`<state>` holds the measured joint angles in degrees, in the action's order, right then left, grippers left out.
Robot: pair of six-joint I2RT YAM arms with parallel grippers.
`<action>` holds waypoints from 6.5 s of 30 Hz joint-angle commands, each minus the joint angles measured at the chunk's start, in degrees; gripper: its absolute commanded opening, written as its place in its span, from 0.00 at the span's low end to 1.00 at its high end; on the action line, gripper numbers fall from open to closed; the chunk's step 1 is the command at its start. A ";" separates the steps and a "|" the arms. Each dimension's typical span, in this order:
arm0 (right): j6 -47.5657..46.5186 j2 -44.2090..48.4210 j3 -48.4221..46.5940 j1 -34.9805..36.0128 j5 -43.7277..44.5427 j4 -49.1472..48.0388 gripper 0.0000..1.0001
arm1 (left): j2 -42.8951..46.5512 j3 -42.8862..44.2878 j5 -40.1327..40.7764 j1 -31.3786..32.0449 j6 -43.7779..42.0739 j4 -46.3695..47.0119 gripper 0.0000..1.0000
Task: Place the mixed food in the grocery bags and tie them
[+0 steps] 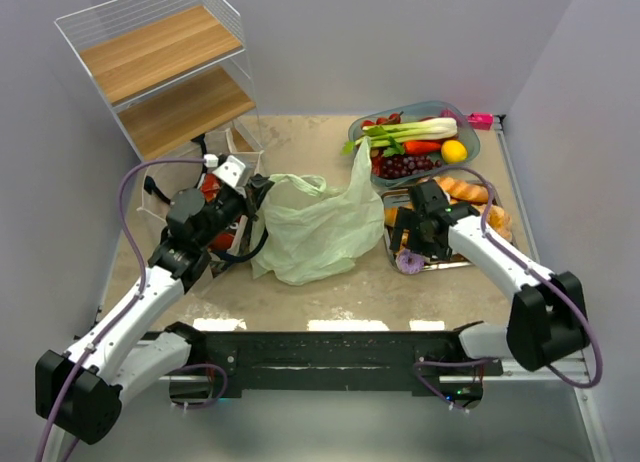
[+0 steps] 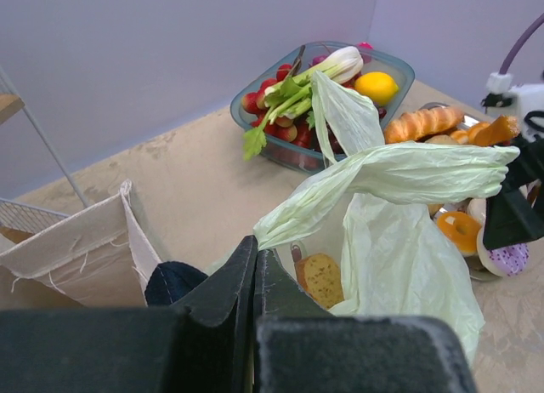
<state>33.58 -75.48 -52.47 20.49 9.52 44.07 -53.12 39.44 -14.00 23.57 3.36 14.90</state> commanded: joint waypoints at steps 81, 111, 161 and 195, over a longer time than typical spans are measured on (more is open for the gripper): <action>-5.46 7.17 -10.47 26.27 5.67 -34.77 0.88 | 0.30 0.46 8.72 2.09 -0.54 0.31 0.00; -5.02 -13.63 -1.32 2.62 6.56 -17.71 0.72 | 1.62 -0.15 5.56 2.27 -1.07 0.75 0.00; 0.78 -18.82 -34.01 23.81 -15.32 -30.19 0.30 | 1.36 -0.42 4.07 2.88 -1.25 1.36 0.00; -2.64 -13.14 -27.87 23.89 -9.61 -24.66 0.85 | 1.62 -0.33 4.42 3.23 -1.33 1.19 0.00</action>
<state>32.40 -95.85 -81.21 44.34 -2.26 17.96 -52.53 39.33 -9.78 26.44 2.35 13.91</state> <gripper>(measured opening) 0.863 0.018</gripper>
